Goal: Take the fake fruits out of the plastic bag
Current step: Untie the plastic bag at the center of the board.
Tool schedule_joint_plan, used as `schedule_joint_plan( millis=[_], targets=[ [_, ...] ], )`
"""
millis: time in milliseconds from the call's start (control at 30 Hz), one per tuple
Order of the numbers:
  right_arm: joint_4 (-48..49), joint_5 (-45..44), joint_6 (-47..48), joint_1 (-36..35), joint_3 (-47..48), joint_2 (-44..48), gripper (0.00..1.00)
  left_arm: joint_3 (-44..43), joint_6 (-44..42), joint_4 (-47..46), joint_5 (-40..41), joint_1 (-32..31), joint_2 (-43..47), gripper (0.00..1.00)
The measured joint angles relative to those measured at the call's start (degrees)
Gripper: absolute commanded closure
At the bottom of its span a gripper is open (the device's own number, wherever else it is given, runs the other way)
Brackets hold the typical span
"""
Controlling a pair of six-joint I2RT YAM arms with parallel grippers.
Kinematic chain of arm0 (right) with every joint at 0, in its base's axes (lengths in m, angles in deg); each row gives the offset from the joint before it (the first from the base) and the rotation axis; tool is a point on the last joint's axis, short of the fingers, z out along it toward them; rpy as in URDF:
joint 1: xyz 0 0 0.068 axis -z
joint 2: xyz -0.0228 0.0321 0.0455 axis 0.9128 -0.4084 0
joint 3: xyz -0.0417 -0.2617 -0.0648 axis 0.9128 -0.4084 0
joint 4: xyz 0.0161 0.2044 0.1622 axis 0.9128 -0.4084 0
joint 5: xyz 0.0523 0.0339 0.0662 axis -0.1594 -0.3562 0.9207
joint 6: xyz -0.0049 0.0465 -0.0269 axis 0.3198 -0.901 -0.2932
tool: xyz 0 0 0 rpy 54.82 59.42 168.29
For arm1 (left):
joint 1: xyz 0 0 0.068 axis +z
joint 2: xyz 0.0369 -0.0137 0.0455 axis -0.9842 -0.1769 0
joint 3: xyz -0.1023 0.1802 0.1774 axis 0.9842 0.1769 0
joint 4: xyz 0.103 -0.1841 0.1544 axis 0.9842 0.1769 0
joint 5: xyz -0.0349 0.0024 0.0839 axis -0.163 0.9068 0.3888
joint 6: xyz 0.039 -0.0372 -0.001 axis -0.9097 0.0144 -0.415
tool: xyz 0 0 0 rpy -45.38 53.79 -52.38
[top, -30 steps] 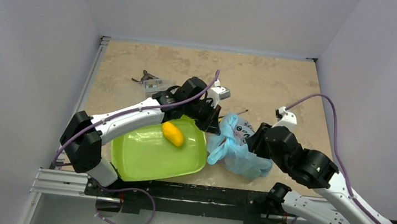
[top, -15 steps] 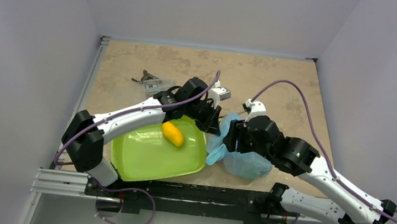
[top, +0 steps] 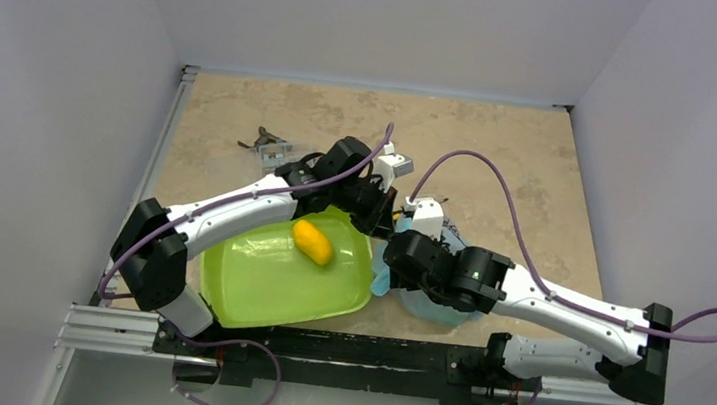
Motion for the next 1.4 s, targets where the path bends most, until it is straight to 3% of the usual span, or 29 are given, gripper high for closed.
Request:
schedule_joint_plan(
  millis=[200,367,567,767,833,900,1000,1133,1233,1400],
  targets=[
    [-2.16,-8.04,-6.25,-0.42,2.05,-4.48,0.81,0.0,0.24,0.0,-0.09,0.02,0.0,1.0],
    [-2.08,-11.15,-10.49,-0.42,1.05,-1.53,1.0,0.0,0.28,-0.02,-0.04,0.04,0.0,1.0],
    [-1.75,-13.75,-18.34,-0.48,-6.34,11.82,1.0,0.68,1.81,-0.74,0.48,1.18,0.24,1.0],
    [0.79,-17.35,-23.02,-0.35,-15.69,38.42,1.0,2.01,3.89,-1.68,0.44,3.58,0.44,1.0],
    [2.56,-17.75,-20.7,-0.35,-16.55,42.16,0.9,2.01,4.28,-1.79,0.24,3.63,0.44,1.0],
    [3.19,-17.64,-18.62,-0.35,-15.41,40.22,0.78,2.01,4.46,-2.14,-0.13,3.63,0.44,1.0],
    [1.62,-17.2,-15.5,-0.39,-10.1,30.93,0.61,2.01,4.72,-2.56,-0.83,3.61,0.42,1.0],
    [1.36,-14.82,-10.25,-0.39,-1.88,16.87,0.47,2.01,4.72,-2.99,-1.29,3.61,0.26,1.0],
    [0.9,-12.72,-8.13,-0.42,1.95,8.79,0.4,2.01,4.7,-3.02,-1.31,3.61,0.22,1.0],
    [-0.35,-9.92,-7.1,-0.44,3.17,-0.7,0.38,2.01,4.7,-2.99,-1.31,3.61,0.22,1.0]
  ],
)
